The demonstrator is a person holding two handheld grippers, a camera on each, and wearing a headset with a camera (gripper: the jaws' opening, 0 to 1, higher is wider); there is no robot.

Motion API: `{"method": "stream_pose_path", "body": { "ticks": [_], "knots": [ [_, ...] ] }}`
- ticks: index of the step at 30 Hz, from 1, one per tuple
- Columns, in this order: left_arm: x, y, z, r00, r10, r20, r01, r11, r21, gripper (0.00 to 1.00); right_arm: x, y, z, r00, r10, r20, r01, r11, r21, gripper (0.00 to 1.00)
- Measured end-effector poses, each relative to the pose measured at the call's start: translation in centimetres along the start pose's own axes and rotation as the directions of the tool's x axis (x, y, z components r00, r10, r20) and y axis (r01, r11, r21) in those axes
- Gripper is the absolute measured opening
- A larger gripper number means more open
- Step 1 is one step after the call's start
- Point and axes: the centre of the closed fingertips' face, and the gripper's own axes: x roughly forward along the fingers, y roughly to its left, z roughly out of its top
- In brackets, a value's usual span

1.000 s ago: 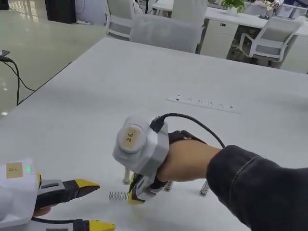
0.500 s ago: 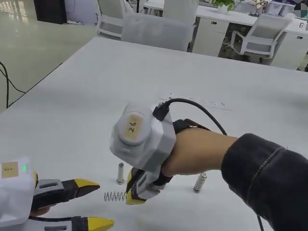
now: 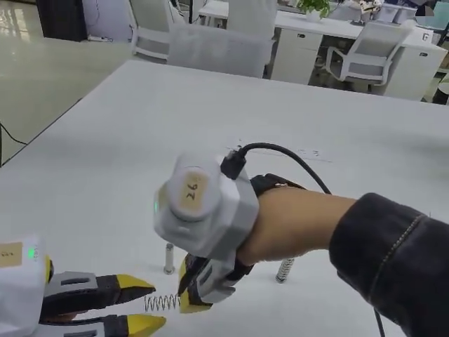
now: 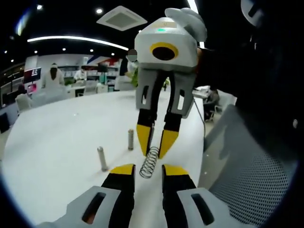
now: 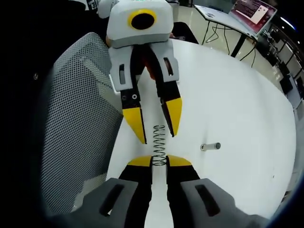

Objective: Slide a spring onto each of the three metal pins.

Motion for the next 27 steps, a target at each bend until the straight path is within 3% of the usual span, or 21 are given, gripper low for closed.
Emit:
{"method": "stream_pose_path", "body": {
  "ticks": [4, 12, 27],
  "knots": [
    [0.0, -0.3, 0.0, 0.9998, -0.02, 0.0, 0.02, 1.0, -0.001, 0.07, -0.3, 0.4, 0.3, 0.9999, 0.01, 0.009, -0.01, 1.0, -0.026, 0.07],
    [0.1, -0.7, -0.1, 0.9991, -0.043, -0.006, 0.043, 0.999, 0.001, 0.04, -0.2, 0.7, 0.5, 0.9997, 0.019, 0.016, -0.018, 0.998, -0.052, 0.07],
    [0.0, -1.2, 0.5, 0.9972, -0.073, 0.016, 0.073, 0.997, -0.008, 0.03, 0.0, 0.8, 0.4, 0.9987, 0.034, 0.039, -0.033, 0.999, -0.017, 0.11]
  ]
}}
